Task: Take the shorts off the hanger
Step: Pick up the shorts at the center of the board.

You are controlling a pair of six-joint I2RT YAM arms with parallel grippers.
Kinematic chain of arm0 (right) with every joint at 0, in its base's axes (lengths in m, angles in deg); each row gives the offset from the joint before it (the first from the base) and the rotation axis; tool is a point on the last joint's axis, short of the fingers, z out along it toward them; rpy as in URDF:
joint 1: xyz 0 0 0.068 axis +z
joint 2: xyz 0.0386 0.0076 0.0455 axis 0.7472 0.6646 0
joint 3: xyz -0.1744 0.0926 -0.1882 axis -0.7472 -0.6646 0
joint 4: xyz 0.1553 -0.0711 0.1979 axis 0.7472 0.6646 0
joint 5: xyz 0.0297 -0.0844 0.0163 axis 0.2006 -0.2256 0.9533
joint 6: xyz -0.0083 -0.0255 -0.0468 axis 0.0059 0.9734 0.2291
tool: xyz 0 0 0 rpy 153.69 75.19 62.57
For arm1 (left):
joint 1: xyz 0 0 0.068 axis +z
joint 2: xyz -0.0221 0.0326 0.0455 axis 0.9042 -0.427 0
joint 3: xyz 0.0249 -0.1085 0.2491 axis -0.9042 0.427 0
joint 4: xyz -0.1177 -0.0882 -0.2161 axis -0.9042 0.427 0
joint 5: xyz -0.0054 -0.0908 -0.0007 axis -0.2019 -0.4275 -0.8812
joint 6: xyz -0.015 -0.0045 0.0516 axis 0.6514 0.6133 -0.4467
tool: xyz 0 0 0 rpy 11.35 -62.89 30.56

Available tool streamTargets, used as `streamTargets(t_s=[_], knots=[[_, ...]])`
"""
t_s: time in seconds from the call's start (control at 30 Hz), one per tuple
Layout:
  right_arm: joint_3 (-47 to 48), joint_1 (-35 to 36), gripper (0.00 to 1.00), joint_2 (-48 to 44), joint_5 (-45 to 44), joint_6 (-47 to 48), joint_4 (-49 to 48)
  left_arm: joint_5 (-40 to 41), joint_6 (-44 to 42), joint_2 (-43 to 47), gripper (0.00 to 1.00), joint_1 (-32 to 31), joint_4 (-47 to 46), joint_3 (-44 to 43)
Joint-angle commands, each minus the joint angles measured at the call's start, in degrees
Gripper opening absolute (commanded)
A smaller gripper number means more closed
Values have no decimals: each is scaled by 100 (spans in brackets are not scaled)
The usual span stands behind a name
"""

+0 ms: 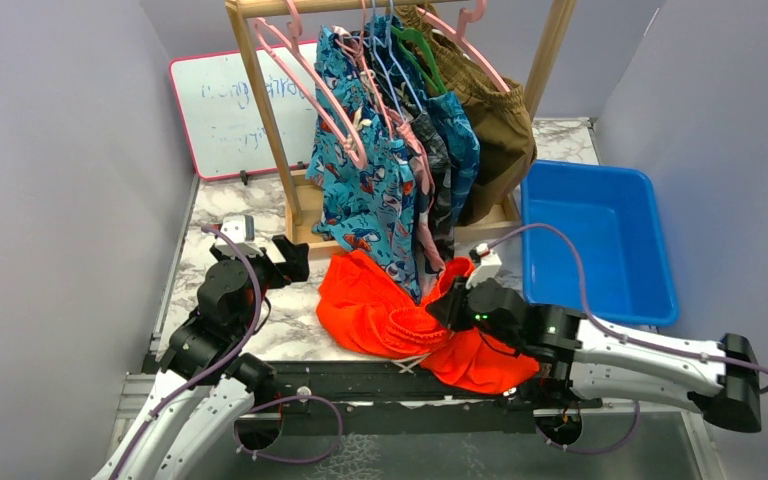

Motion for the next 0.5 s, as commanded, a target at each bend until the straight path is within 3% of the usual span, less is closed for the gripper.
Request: streamTargets(t_s=[0.0,0.27,0.47], knots=[[555,39,6,-929,-208,1084,67,-109,-5,-12,99,7,-36,-56],[2138,38,5,-1459,-194,2820,610,-112,0,-12,99,8,-37,-60],[2623,37,5,-876,1352,3599,483,-102,-1,2,99,8,-27,-64]])
